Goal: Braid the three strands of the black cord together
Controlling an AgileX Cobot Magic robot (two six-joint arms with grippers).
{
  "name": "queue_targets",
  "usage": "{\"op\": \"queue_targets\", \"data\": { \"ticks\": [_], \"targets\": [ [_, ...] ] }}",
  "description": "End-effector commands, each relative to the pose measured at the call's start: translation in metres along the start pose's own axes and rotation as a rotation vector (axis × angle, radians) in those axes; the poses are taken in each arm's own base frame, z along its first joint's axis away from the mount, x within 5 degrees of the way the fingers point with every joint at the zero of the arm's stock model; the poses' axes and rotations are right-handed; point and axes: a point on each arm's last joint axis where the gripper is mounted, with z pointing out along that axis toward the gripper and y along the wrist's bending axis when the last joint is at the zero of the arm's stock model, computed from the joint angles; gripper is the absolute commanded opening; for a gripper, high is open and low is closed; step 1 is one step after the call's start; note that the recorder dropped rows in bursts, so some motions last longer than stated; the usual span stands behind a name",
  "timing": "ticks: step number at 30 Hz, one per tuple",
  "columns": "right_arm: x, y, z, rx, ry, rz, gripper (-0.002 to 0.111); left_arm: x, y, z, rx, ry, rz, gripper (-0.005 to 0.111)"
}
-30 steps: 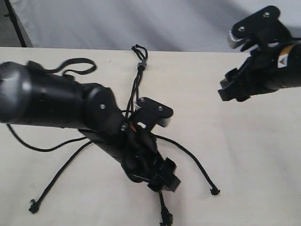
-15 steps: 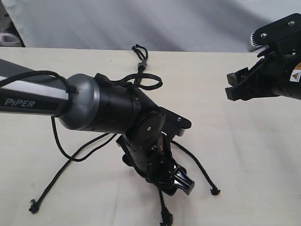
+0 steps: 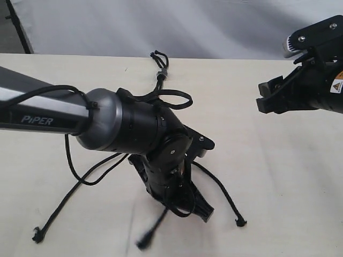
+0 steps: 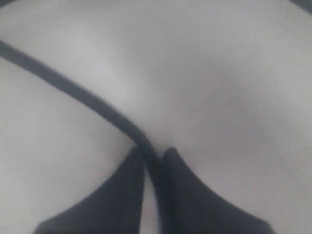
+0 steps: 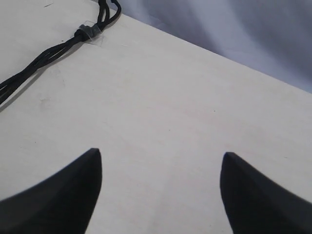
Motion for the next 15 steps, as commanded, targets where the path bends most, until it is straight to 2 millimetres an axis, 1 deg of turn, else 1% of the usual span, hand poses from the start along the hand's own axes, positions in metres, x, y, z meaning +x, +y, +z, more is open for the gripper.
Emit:
{"op": "queue_targets", "data": {
  "ticks": [1,3,6,8,9,12,15],
  "targets": [
    [0.000,-0.001,-0.002,0.005,-0.006,0.018,0.065,0.012,0.007,0.008,-0.078,0.115,0.055,0.002],
    [0.000,-0.001,-0.002,0.005,-0.006,0.018,0.065,0.012,0.011,-0.002,-0.114,0.106,0.091,0.001],
    [0.000,-0.001,-0.002,0.005,-0.006,0.018,0.065,0.011,0.022,-0.025,-0.213,0.093,0.165,0.001],
    [0.000,-0.001,-0.002,0.005,-0.006,0.018,0.065,0.012,0.033,-0.038,-0.322,0.097,0.234,0.001],
    [0.000,-0.001,-0.002,0.005,-0.006,0.018,0.065,0.012,0.038,-0.042,-0.369,0.102,0.261,0.001],
    [0.000,-0.001,-0.002,0.005,-0.006,0.018,0.065,0.011,0.057,-0.043,-0.482,0.113,0.323,0.001],
    [0.000,-0.001,-0.002,0.005,-0.006,0.018,0.065,0.013,0.080,-0.033,-0.518,0.110,0.344,0.001]
  ]
}}
